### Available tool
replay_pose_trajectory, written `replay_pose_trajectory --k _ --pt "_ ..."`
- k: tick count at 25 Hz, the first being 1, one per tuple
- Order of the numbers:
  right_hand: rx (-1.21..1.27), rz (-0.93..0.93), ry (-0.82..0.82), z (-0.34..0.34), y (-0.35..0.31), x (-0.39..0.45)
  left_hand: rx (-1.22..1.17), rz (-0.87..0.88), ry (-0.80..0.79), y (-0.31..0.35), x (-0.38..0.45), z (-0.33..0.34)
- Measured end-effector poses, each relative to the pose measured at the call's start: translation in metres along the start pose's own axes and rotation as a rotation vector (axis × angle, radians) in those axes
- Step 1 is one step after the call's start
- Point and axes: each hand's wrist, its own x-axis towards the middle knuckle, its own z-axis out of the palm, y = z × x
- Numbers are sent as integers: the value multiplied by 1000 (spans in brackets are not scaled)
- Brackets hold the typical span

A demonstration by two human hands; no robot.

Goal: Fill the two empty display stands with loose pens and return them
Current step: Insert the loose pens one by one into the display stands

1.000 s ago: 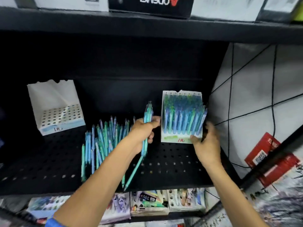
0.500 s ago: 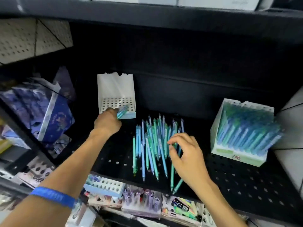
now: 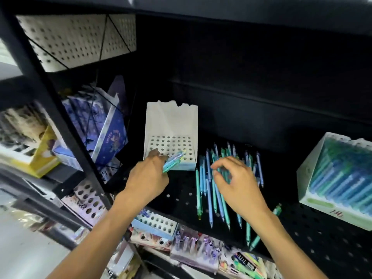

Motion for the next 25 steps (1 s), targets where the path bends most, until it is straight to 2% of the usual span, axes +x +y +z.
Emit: replay_pose_trajectory --k 3,5,7,8,10,14,17,19,21,22,23,25 --pt "152 30 -25 17 -24 8 -142 -10 27 -8 -15 -6" --pt "401 99 -75 23 -46 16 -464 -68 24 -9 -23 -16" --pt "680 133 -209 23 -69 26 -887 -97 -104 -3 -33 -30" --pt "771 122 -282 23 -77 32 -1005 -95 -179 -3 -37 -36" --pt "852 74 -369 24 -89 41 -1118 -61 -280 -4 -43 -44" --pt "942 128 -372 34 -96 49 -1264 -58 -351 -15 -43 -42" --pt "1018 189 -252 33 -102 54 -1252 -63 -353 -27 -42 -39" --pt "1123 262 -9 25 -102 65 -1184 -99 -290 -38 -43 -37" --pt "1090 251 275 16 -96 81 -1090 -179 -76 -49 -40 -30" --pt "1012 219 338 16 -93 89 -992 -197 50 -55 -36 -25" --pt "917 186 344 20 -91 95 -876 -186 137 -60 -30 -20" --pt "715 124 253 40 -90 104 -670 -136 166 -66 -19 -9"
